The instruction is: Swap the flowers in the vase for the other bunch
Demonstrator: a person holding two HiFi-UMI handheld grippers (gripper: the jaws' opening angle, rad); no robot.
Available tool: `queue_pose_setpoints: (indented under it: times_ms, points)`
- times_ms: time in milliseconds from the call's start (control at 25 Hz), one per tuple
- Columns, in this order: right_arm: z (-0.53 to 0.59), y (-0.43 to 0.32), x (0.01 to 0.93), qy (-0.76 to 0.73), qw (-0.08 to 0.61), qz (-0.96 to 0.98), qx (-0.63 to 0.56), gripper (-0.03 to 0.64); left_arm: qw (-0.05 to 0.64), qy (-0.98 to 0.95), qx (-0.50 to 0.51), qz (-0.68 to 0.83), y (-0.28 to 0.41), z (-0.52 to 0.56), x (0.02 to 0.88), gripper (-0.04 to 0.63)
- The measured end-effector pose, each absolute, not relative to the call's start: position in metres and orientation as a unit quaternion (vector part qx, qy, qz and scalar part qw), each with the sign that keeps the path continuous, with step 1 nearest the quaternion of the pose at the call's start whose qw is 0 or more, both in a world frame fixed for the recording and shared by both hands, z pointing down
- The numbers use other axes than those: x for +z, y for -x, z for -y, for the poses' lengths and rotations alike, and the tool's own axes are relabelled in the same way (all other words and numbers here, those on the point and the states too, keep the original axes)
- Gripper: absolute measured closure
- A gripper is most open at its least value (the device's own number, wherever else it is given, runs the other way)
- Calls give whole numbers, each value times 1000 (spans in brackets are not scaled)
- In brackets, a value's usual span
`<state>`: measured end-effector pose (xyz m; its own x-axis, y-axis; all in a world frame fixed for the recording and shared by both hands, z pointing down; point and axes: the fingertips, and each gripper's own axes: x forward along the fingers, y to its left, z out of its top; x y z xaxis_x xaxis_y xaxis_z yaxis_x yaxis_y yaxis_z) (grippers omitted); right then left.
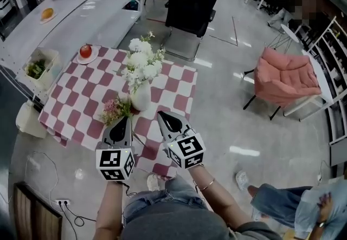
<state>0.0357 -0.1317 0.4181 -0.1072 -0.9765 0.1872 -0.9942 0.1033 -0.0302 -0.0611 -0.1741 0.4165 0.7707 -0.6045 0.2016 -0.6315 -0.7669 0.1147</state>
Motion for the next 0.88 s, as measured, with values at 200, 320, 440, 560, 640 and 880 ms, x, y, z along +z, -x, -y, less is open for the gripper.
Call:
queue_pose_setpoints:
  times_ms: [200,320,440,560,640,880]
  points:
    - [155,-43,418,-638,65,763,76,604,92,-928,83,351,51,187,419,577]
    - [171,-53,418,-624,67,775,75,574,93,-923,82,365,43,198,418,577]
    - [186,-59,421,-603,70,790,82,501,96,-916,83,381,36,207,420,577]
    - [199,-63,423,-585,72,804,84,451,98,-910,84,393,29,214,421,577]
    - [209,-65,424,-574,73,811,83,405,99,-907,83,401,24,220,420,575]
    - [233,-64,430,-536,84,836,80,322,101,-895,82,428,22,235,415,546]
